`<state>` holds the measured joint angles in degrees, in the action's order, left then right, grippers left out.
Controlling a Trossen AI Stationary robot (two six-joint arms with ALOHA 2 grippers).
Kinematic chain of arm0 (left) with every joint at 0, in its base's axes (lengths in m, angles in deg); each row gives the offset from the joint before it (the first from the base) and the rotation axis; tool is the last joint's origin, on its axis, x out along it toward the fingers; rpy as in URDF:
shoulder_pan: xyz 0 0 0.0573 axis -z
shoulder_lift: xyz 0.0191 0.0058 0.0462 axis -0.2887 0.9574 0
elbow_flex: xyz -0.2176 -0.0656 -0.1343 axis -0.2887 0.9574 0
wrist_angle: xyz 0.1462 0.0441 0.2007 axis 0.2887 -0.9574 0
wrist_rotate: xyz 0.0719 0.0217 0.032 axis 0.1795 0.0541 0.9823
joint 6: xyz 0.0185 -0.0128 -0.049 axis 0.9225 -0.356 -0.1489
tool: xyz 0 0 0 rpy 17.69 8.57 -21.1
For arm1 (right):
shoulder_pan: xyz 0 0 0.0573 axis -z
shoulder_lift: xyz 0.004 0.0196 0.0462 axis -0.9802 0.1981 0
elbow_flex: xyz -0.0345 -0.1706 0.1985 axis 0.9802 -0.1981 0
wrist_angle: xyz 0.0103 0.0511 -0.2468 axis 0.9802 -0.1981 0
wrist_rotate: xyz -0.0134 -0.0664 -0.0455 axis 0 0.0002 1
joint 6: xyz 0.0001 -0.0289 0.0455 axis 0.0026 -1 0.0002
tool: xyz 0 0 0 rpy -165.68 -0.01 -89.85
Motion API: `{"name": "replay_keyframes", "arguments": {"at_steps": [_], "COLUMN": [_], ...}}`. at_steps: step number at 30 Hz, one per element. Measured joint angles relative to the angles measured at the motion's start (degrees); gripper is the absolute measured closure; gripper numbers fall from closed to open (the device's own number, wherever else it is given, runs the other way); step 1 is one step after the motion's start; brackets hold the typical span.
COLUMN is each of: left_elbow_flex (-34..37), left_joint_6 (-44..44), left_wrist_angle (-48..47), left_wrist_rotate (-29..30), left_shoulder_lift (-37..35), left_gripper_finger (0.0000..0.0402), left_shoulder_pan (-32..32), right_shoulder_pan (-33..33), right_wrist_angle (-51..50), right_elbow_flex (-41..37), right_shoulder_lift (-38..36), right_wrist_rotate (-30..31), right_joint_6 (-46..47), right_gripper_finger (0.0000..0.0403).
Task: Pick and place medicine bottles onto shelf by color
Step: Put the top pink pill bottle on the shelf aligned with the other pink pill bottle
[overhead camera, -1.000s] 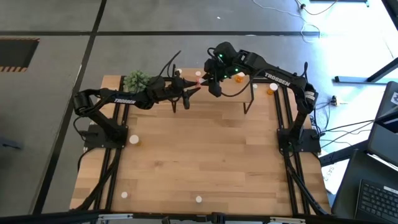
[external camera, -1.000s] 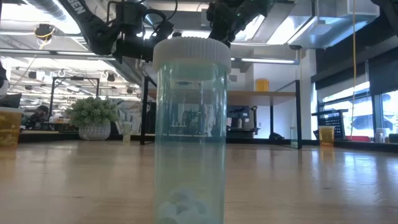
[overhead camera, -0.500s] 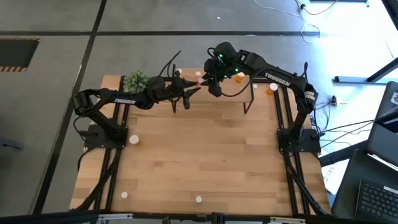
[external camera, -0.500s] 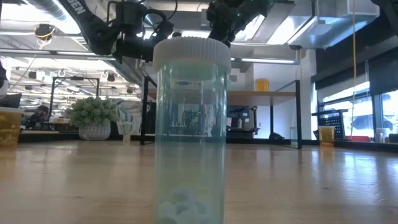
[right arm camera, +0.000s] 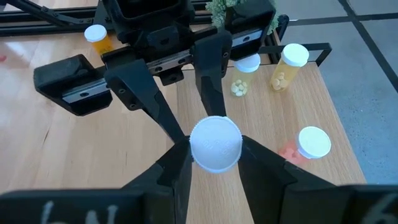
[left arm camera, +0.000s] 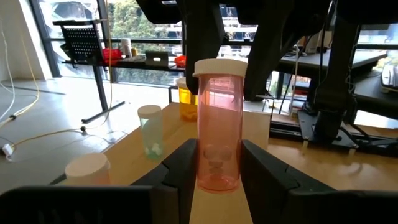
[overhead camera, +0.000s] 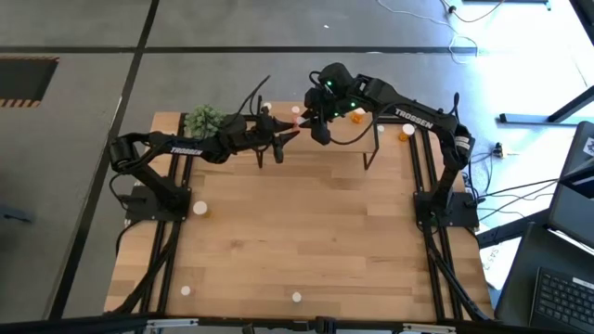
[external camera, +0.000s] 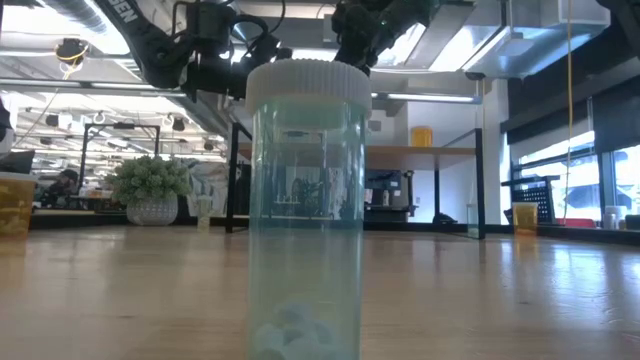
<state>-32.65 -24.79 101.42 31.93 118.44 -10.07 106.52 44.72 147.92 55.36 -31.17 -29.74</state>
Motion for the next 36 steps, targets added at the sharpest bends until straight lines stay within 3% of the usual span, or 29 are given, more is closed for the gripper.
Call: {"name": "replay_keyframes", "arguments": {"at_steps": [14, 26, 36], "left_elbow_flex": [0.1, 0.1, 0.1], "left_joint_6": [-1.7, -1.9, 0.3], "left_wrist_angle": [0.3, 0.3, 1.1], "left_wrist_rotate": [0.4, 0.5, 0.5], "left_shoulder_lift": [0.0, 0.0, 0.0], "left_gripper_finger": [0.0294, 0.026, 0.0259], "left_shoulder_pan": [0.0, 0.0, 0.0], "right_shoulder_pan": [0.0, 0.0, 0.0], "right_wrist_angle": [0.0, 0.0, -1.9], "right_elbow_flex": [0.0, 0.0, 0.0], "right_shoulder_lift": [0.0, 0.0, 0.0], "right_wrist_rotate": [0.0, 0.0, 0.0], "right_joint_6": [-0.1, -0.1, -0.1], "right_gripper_finger": [0.0283, 0.0283, 0.0283]}}
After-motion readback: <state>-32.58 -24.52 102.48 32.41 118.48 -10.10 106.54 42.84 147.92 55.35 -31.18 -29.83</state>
